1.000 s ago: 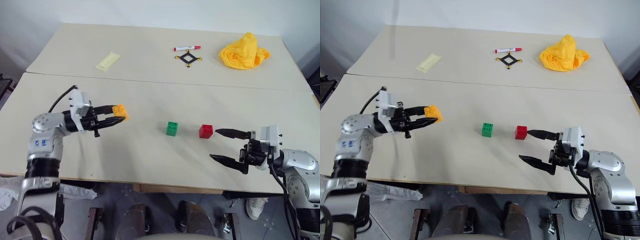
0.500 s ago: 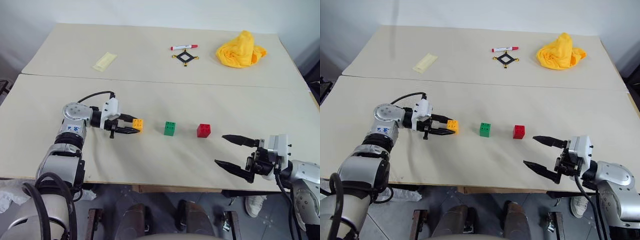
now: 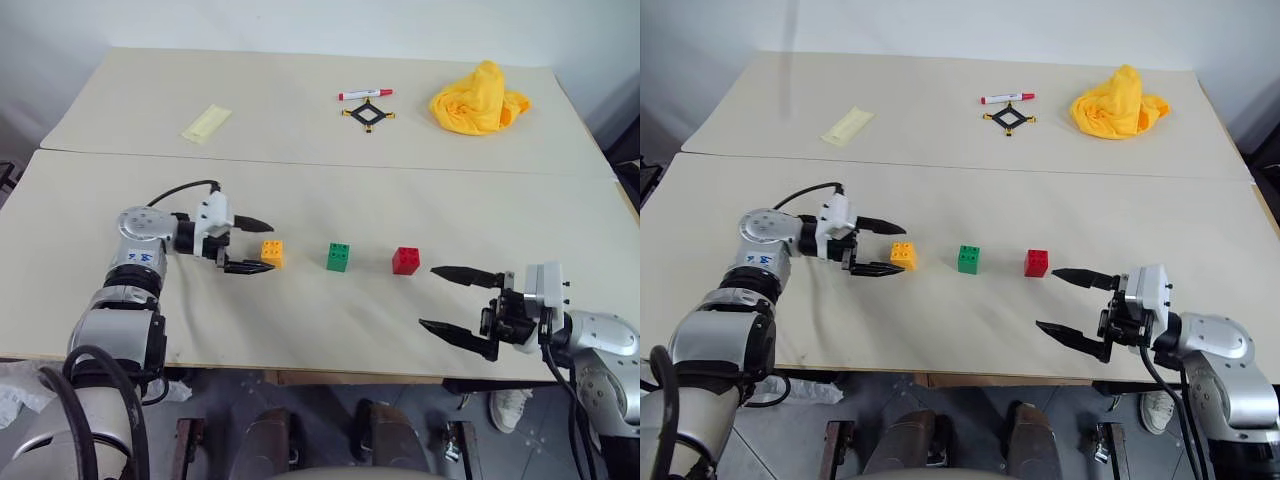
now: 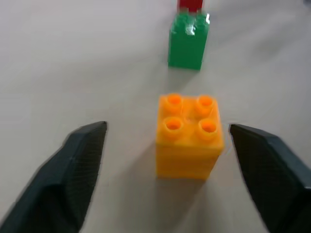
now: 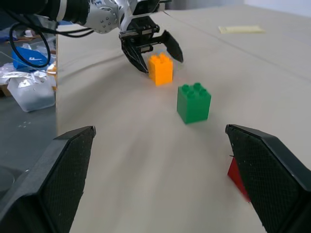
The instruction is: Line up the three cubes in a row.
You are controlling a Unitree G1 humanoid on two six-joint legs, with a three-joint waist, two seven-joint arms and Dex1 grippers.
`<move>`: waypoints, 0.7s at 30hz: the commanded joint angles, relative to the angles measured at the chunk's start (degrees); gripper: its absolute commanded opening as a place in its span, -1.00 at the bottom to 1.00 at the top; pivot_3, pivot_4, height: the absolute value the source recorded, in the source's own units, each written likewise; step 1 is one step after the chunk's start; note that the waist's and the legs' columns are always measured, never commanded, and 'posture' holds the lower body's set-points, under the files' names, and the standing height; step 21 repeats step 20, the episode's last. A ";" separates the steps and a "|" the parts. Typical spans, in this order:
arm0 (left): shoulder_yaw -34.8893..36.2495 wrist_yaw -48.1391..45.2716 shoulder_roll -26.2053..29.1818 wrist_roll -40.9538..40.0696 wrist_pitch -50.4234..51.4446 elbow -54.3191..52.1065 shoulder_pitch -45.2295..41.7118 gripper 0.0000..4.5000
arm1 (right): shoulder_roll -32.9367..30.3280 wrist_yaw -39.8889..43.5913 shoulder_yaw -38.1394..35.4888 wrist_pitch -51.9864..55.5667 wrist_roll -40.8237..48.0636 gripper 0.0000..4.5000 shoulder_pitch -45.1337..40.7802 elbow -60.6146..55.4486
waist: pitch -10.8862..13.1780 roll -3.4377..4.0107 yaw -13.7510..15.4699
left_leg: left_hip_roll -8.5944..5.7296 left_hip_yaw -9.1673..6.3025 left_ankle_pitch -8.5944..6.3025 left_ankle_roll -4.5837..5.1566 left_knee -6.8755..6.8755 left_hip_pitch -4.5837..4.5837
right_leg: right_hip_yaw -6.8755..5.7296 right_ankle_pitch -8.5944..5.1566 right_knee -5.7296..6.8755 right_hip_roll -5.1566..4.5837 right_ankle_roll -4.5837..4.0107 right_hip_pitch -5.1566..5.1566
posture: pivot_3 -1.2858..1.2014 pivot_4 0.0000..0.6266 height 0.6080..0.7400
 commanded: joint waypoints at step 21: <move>11.94 9.93 10.55 -14.67 17.29 -43.83 33.68 0.98 | -2.69 20.14 2.40 -13.40 -2.34 1.00 -21.91 35.27 | 0.01 0.03 -0.54 | -0.05 -0.19 -0.01 0.01 0.07 0.02 | 0.01 0.00 0.12 -0.12 -0.01 0.08 | 0.03 -0.52 1.00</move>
